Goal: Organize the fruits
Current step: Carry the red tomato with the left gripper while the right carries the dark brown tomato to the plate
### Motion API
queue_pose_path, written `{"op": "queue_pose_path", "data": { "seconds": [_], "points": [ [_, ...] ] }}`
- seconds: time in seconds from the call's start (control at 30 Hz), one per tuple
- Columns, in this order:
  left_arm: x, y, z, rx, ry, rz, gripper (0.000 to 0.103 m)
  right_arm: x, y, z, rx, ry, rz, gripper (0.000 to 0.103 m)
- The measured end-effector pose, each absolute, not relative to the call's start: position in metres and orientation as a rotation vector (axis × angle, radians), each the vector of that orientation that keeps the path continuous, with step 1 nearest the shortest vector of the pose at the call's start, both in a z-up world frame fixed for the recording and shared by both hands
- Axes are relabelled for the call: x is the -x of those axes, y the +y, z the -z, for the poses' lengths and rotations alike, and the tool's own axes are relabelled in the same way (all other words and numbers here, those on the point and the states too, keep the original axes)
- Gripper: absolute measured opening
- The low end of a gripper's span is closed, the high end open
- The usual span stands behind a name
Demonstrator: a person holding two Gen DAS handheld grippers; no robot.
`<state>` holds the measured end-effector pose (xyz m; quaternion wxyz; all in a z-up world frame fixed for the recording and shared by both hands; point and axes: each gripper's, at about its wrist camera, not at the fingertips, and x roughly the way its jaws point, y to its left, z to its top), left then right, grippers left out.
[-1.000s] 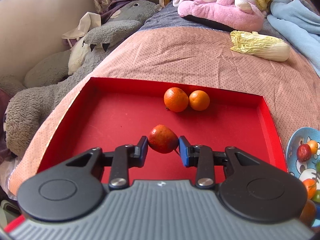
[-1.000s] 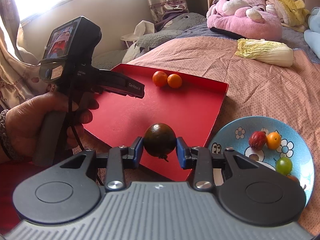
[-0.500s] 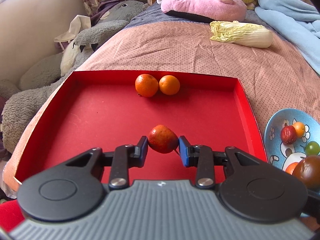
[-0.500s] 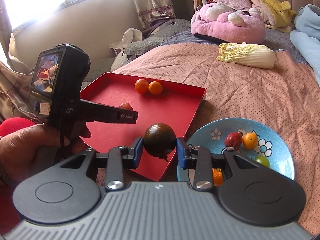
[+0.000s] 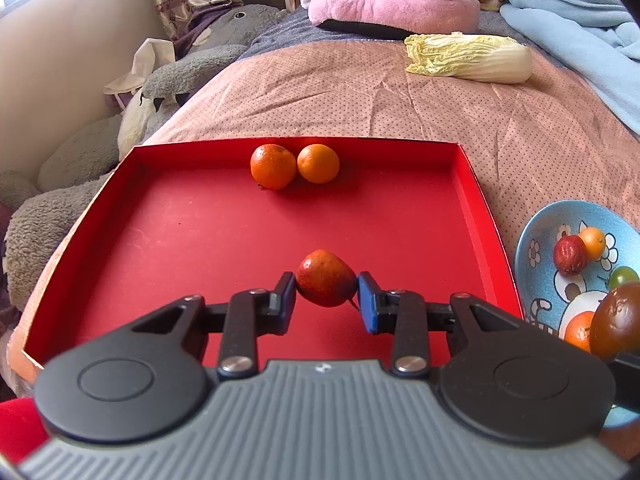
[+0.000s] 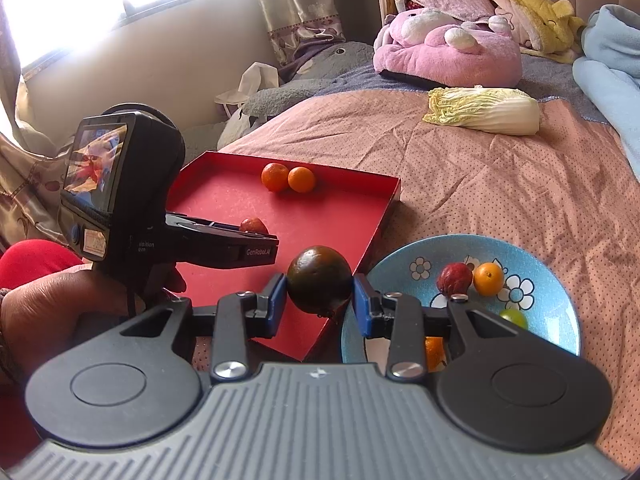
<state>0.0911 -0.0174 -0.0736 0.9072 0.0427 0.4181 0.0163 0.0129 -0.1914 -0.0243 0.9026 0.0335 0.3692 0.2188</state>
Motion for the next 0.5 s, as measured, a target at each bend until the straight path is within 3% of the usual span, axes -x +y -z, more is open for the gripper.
{"op": "queue_pose_path", "data": {
  "seconds": [0.5],
  "points": [
    [-0.09,-0.03,0.072,-0.087,0.862,0.028,0.037,-0.007,-0.211,0.031,-0.081,0.784,-0.411,0.041]
  ]
}}
